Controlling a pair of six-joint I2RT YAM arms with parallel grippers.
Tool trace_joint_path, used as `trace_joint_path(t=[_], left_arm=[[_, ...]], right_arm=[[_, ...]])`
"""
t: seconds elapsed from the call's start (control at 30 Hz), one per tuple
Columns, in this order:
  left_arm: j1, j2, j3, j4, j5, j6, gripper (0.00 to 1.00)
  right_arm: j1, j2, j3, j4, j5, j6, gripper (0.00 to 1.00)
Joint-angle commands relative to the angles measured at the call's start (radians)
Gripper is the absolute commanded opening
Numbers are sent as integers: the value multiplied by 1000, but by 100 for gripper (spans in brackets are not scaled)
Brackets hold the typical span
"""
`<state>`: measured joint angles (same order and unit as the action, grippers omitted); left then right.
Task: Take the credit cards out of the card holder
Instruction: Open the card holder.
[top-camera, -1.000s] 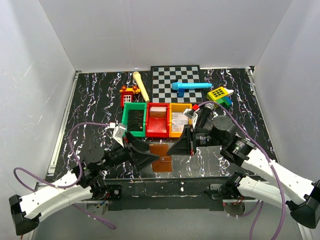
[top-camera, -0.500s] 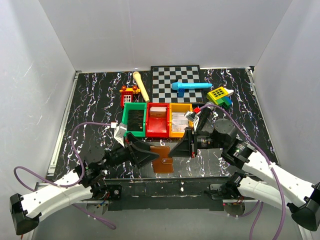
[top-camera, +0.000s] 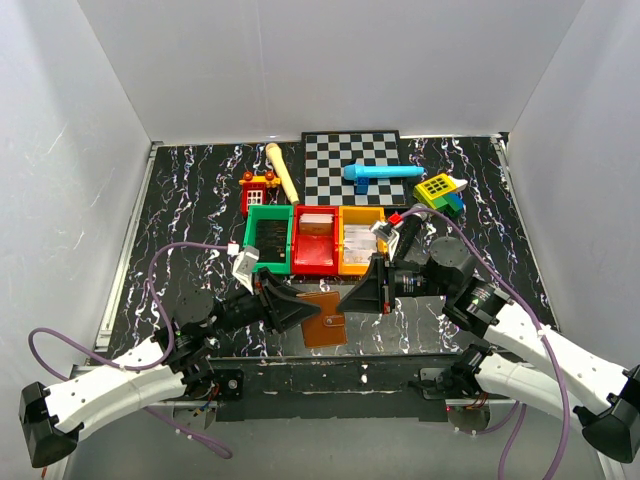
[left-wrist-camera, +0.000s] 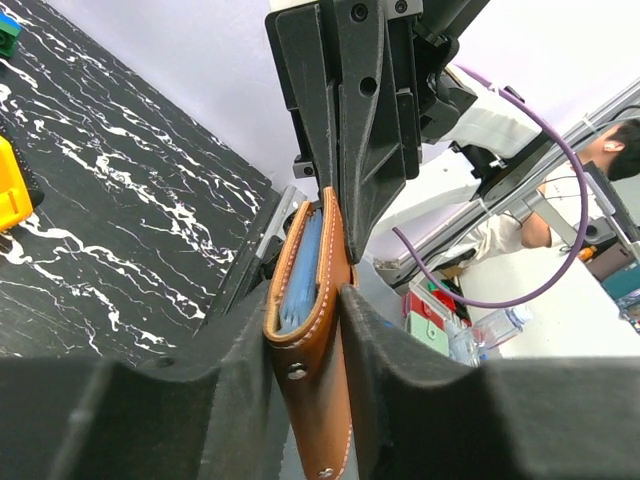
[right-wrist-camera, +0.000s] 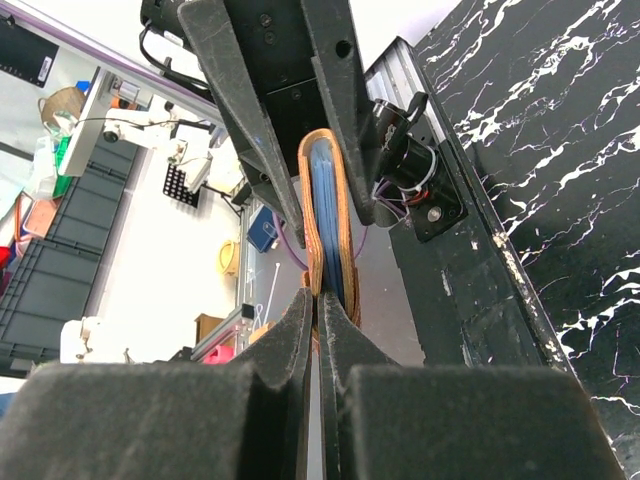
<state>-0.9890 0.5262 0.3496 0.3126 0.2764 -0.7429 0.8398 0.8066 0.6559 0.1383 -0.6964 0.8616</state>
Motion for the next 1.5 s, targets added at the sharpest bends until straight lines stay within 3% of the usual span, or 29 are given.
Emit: trace_joint_path(t=[0.0, 0.07, 0.17, 0.2, 0.23, 0.3, 0.47, 0.7, 0.9, 1.13, 1.47], left_arm=[[3, -14, 2, 5, 21, 8, 23], [3, -12, 3, -7, 14, 7, 0], [3, -11, 2, -24, 0, -1, 0], [3, -11, 3, -27, -3, -4, 0], [3, -9, 6, -32, -6, -6, 0], [3, -2, 18, -75, -28, -1, 0], [3, 61, 74, -191, -74, 28, 0], [3, 136, 152, -270, -233, 74, 0], [1, 213, 253, -372, -344, 91, 0], [1, 164, 276, -492, -460, 54, 0], [0, 242, 399, -648, -597, 76, 0]], right_arm=[[-10, -10, -1, 44, 6, -1, 1], [-11, -14, -1, 31, 8, -6, 1], [-16, -18, 16, -23, 5, -27, 1], [-16, -20, 24, -44, 5, -36, 11], [-19, -24, 33, -71, 8, -51, 31], [-21, -38, 48, -123, 37, -79, 51], [-28, -89, 108, -331, 127, -174, 73], [-28, -112, 249, -637, 356, -312, 75], [-25, -156, 255, -687, 492, -320, 76], [-28, -198, 223, -715, 624, -253, 77], [-27, -136, 330, -925, 788, -286, 76]])
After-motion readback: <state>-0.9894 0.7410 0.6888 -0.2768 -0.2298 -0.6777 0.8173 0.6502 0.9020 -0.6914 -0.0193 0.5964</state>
